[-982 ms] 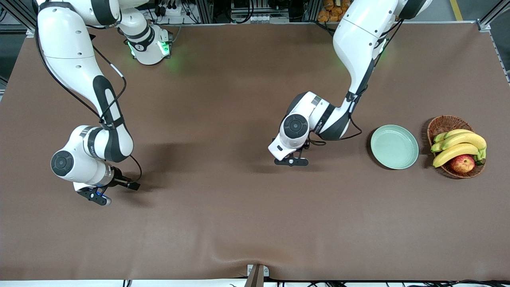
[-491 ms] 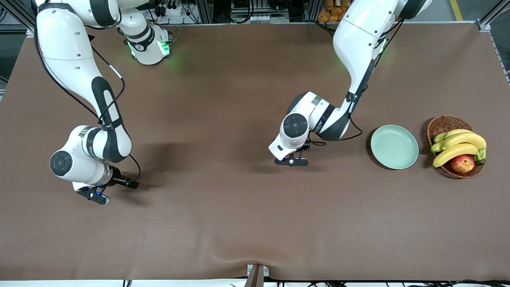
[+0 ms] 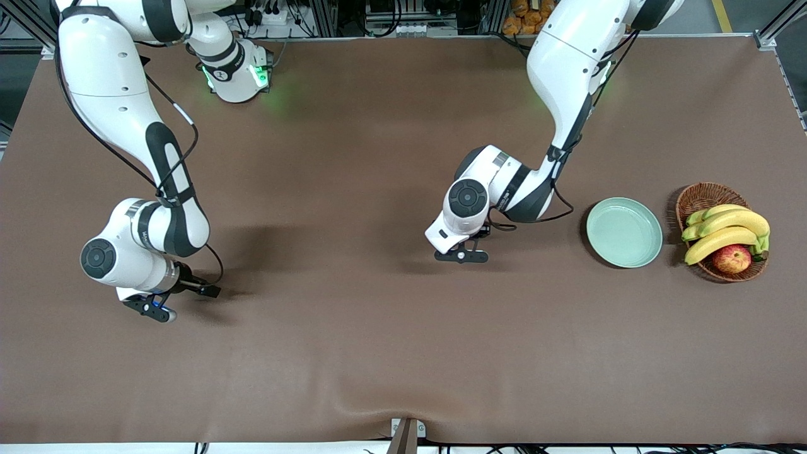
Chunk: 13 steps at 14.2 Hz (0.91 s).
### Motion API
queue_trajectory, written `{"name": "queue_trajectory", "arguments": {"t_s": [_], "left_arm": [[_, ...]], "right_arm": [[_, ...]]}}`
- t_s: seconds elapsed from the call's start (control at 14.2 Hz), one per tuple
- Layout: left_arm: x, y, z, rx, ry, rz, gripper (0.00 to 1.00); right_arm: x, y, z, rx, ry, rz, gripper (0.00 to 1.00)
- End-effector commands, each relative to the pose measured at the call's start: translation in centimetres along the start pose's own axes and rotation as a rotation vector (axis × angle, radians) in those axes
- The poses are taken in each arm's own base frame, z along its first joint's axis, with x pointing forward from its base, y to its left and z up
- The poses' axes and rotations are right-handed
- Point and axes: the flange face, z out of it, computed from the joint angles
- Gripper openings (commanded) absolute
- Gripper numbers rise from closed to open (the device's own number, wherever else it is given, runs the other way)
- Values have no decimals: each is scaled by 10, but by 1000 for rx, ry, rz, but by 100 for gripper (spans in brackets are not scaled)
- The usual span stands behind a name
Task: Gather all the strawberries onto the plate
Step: 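Grasp the middle strawberry with the left gripper while the right grasps another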
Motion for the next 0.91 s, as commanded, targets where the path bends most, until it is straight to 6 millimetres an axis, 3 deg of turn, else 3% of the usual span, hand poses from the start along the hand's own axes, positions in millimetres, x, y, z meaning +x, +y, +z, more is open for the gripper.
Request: {"name": "queue_trajectory", "arguments": {"t_s": [0.0, 0.07, 0.21, 0.35, 0.49, 0.7, 0.84], "left_arm": [[-3, 0, 1, 11, 19, -7, 56], [-3, 0, 2, 11, 18, -7, 56], [-3, -1, 2, 11, 18, -8, 55], [-2, -1, 4, 11, 18, -8, 53], [-2, 0, 5, 7, 23, -7, 48], [-2, 1, 5, 6, 25, -7, 30], [-2, 1, 4, 6, 26, -7, 12]], "right_arm": [[3, 4, 2, 26, 3, -3, 100], [4, 5, 2, 26, 14, -2, 97], [5, 5, 1, 28, 23, -2, 59], [5, 4, 1, 28, 23, -1, 32], [5, 3, 0, 29, 24, -2, 23], [4, -3, -6, 34, 28, -8, 9], [2, -7, -13, 39, 29, -15, 2]]}}
